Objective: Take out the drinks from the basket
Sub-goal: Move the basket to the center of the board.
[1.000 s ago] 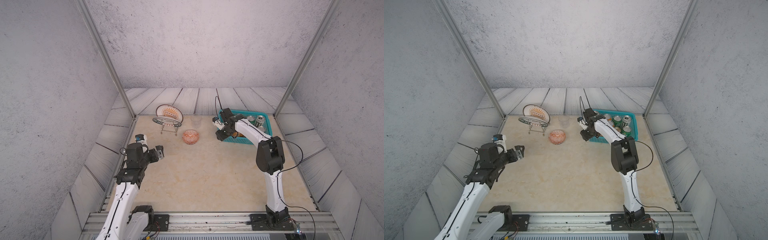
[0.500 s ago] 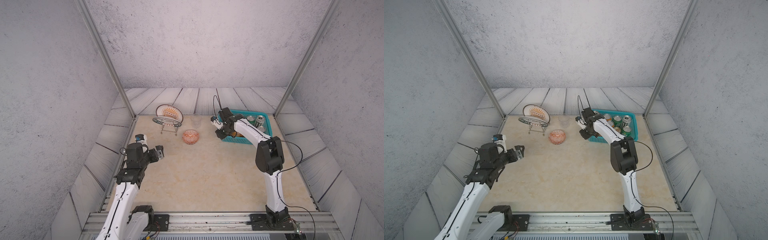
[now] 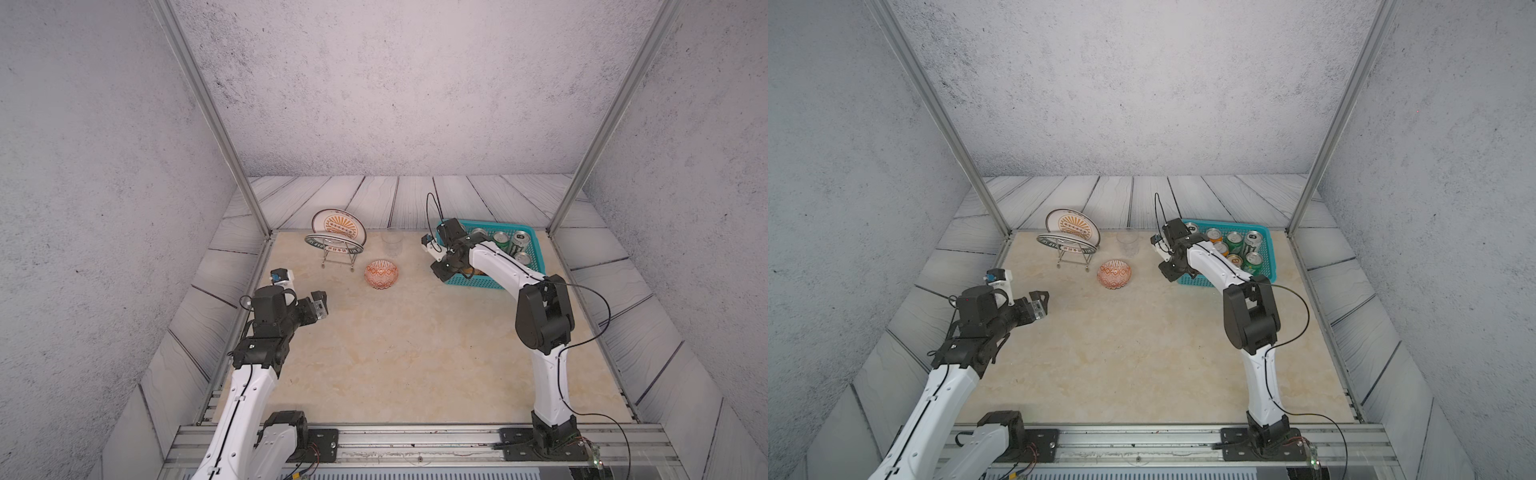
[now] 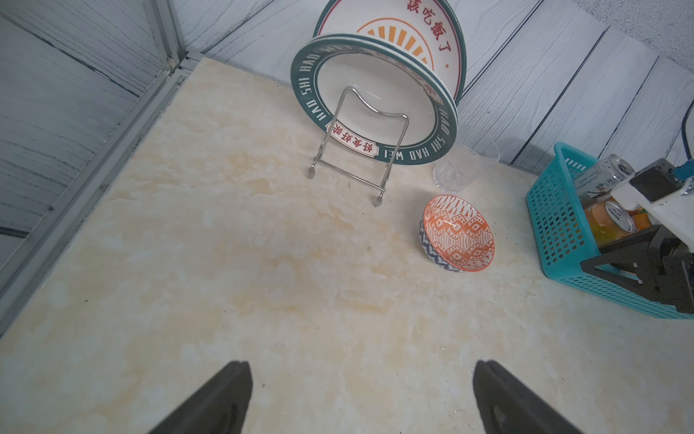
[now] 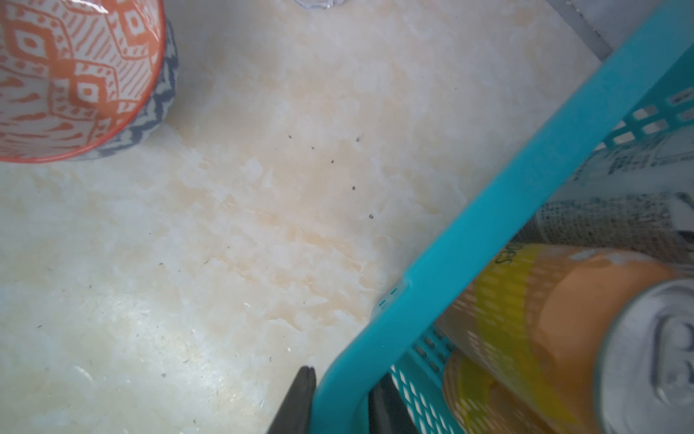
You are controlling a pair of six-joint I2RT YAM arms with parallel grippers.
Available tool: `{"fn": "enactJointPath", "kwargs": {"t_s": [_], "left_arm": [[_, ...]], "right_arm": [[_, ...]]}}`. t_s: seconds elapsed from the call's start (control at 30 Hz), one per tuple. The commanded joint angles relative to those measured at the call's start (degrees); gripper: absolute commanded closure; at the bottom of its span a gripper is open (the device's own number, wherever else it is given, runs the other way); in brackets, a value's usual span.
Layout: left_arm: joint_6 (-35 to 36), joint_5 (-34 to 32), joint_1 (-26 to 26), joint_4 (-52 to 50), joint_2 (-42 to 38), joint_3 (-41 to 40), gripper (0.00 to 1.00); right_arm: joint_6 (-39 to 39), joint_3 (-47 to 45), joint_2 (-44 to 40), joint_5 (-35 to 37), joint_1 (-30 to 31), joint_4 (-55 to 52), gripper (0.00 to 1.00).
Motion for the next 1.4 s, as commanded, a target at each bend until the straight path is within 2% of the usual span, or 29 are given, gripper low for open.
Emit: {"fn": "enactJointPath", "kwargs": {"t_s": [0.0, 0.83, 1.37], "left_arm": [[-0.2, -0.4, 0.4, 0.1, -0.8, -0.4, 0.01], [0.0, -0.6, 0.4, 0.1, -0.6, -0.4, 0.01], [0.0, -0.8, 0.5, 0.2, -0.9, -0.3, 0.01]], "right_arm": [[7.2, -4.1, -2.9, -6.5, 2.4, -6.2, 0.80], [15.4, -21.6, -16.3, -5.1, 12.2, -1.6, 0.80], [25.2, -28.8, -22.2, -4.7, 22.4, 2.7, 0.80]]}}
